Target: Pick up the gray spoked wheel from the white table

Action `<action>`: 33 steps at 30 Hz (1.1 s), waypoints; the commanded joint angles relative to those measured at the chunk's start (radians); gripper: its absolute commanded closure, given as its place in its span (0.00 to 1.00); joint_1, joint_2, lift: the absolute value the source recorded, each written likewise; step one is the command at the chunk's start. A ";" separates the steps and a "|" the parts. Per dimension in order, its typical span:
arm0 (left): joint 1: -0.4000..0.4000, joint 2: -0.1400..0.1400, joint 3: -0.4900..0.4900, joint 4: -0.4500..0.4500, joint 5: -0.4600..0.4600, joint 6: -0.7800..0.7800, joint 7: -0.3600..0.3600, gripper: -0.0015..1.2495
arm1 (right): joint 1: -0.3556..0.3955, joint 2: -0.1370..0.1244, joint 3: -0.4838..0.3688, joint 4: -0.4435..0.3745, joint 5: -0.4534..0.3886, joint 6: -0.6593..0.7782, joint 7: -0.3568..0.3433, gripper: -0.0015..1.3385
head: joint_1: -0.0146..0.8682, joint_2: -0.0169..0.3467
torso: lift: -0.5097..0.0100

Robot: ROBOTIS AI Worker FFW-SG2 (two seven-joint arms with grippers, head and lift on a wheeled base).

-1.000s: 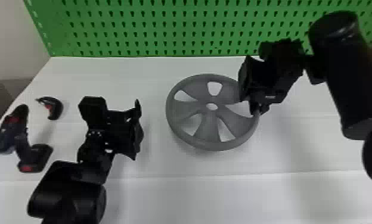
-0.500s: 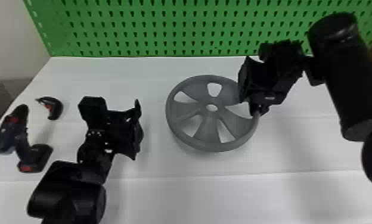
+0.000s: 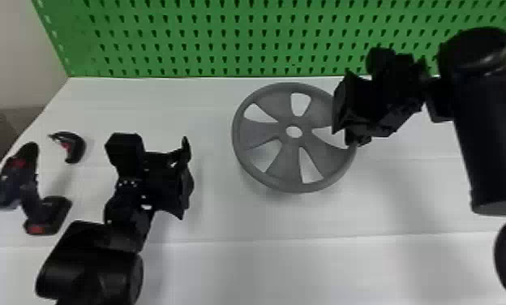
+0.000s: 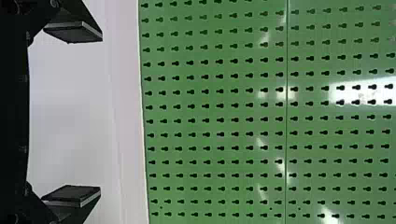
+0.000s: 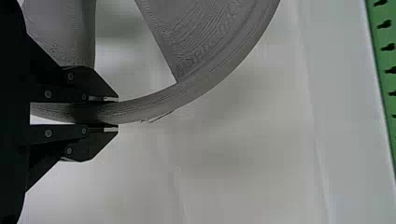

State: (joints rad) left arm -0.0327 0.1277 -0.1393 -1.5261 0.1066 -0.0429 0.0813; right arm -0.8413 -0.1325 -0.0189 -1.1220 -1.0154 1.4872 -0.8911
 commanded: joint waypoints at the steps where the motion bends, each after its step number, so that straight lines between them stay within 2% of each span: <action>1: 0.002 0.000 0.001 0.000 0.002 -0.003 0.000 0.10 | 0.053 -0.012 0.000 -0.098 -0.003 -0.076 0.001 0.86 | 0.89 0.14 | 0.77; 4: 0.002 0.000 0.001 0.000 0.002 -0.003 0.000 0.10 | 0.083 -0.026 0.033 -0.157 0.000 -0.140 0.021 0.86 | 0.89 0.14 | 0.77; 5: 0.002 0.000 0.001 0.000 0.004 -0.005 0.000 0.10 | 0.097 -0.036 0.050 -0.179 0.040 -0.169 0.089 0.87 | 0.89 0.14 | 0.77; 8: 0.004 0.000 0.003 0.000 0.004 -0.008 0.000 0.10 | 0.131 -0.053 0.071 -0.213 0.098 -0.252 0.228 0.87 | 0.89 0.14 | 0.77; 10: 0.004 0.001 0.004 0.000 0.004 -0.008 0.000 0.10 | 0.151 -0.056 0.068 -0.225 0.130 -0.292 0.294 0.87 | 0.89 0.14 | 0.77; 14: 0.005 0.000 0.006 0.000 0.005 -0.011 0.000 0.10 | 0.182 -0.047 0.054 -0.256 0.233 -0.331 0.383 0.87 | 0.89 0.14 | 0.77; 18: 0.008 0.001 0.009 0.000 0.007 -0.015 0.000 0.10 | 0.226 -0.024 0.042 -0.272 0.434 -0.426 0.601 0.87 | 0.89 0.14 | 0.77; 20: 0.010 0.001 0.009 0.000 0.008 -0.017 0.000 0.10 | 0.252 -0.015 0.037 -0.286 0.518 -0.493 0.678 0.87 | 0.89 0.14 | 0.77; 23: 0.011 0.000 0.012 -0.002 0.008 -0.019 0.000 0.10 | 0.283 -0.009 0.048 -0.302 0.601 -0.576 0.745 0.87 | 0.89 0.14 | 0.77; 29: 0.013 0.000 0.017 -0.003 0.012 -0.023 0.000 0.10 | 0.352 0.001 0.071 -0.322 0.692 -0.782 0.801 0.87 | 0.89 0.14 | 0.77; 33: 0.017 0.001 0.018 -0.005 0.015 -0.025 0.000 0.10 | 0.406 0.027 0.059 -0.331 0.764 -0.940 0.802 0.87 | 0.89 0.14 | 0.77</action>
State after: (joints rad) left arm -0.0190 0.1277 -0.1229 -1.5296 0.1187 -0.0656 0.0813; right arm -0.4868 -0.1292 0.0495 -1.4451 -0.3232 0.7000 -0.0904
